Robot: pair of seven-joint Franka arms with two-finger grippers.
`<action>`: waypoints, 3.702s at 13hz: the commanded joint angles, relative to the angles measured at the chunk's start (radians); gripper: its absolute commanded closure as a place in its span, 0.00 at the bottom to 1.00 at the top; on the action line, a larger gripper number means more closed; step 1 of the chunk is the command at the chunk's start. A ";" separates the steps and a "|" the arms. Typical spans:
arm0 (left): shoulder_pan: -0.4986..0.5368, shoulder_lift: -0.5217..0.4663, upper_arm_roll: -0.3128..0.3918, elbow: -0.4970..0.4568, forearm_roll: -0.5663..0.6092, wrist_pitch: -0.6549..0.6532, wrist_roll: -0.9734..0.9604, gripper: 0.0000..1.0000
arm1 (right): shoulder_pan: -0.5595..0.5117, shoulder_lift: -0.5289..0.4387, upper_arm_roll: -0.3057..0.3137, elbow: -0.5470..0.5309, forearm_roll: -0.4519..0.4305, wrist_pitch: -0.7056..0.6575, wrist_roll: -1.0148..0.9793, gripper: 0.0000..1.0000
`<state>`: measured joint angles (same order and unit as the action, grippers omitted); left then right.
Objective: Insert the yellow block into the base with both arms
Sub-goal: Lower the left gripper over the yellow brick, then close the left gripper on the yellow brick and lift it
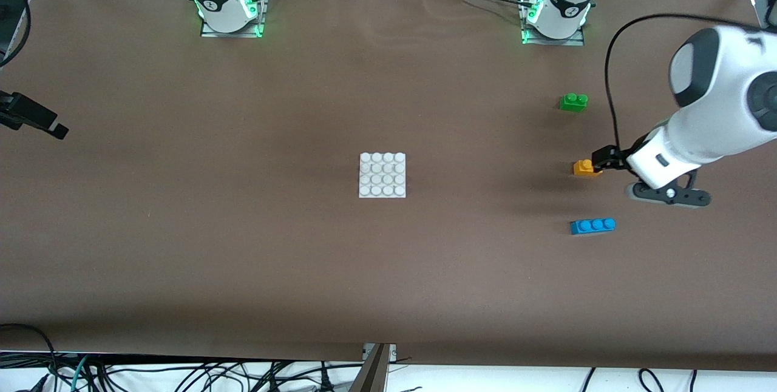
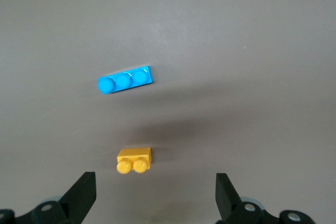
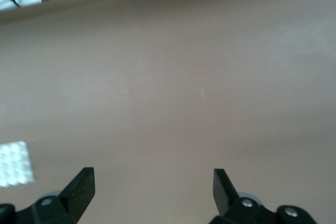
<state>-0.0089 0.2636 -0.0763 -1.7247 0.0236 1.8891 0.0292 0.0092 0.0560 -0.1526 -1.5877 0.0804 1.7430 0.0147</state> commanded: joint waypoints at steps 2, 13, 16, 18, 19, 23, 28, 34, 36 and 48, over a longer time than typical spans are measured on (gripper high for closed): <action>0.032 0.052 0.009 -0.056 -0.027 0.088 0.038 0.00 | -0.048 -0.018 0.039 -0.024 -0.082 -0.025 -0.084 0.00; 0.101 0.134 0.029 -0.280 -0.014 0.398 0.092 0.00 | -0.037 0.008 0.068 0.009 -0.139 -0.062 -0.078 0.00; 0.122 0.124 0.027 -0.355 -0.014 0.461 0.095 0.00 | -0.037 0.013 0.067 0.009 -0.139 -0.059 -0.076 0.00; 0.130 0.121 0.027 -0.413 -0.016 0.525 0.100 0.00 | -0.037 0.018 0.067 0.011 -0.140 -0.057 -0.076 0.00; 0.130 0.120 0.027 -0.430 -0.016 0.539 0.100 0.00 | -0.038 0.021 0.067 0.011 -0.140 -0.057 -0.075 0.00; 0.142 0.103 0.026 -0.487 -0.017 0.567 0.100 0.00 | -0.037 0.021 0.068 0.011 -0.140 -0.057 -0.074 0.00; 0.142 0.103 0.024 -0.509 -0.019 0.608 0.098 0.00 | -0.037 0.030 0.068 0.009 -0.140 -0.054 -0.071 0.00; 0.141 0.103 0.020 -0.501 -0.024 0.605 0.098 0.46 | -0.037 0.034 0.068 0.009 -0.142 -0.054 -0.071 0.00; 0.141 0.103 0.020 -0.500 -0.022 0.602 0.100 0.74 | -0.037 0.034 0.068 0.011 -0.140 -0.053 -0.071 0.00; 0.119 0.057 -0.135 -0.255 -0.134 0.352 0.081 1.00 | -0.032 0.034 0.070 0.011 -0.139 -0.057 -0.071 0.00</action>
<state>0.1199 0.3096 -0.1930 -2.0601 -0.0681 2.3217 0.1012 -0.0150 0.0860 -0.0928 -1.5954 -0.0523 1.7006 -0.0551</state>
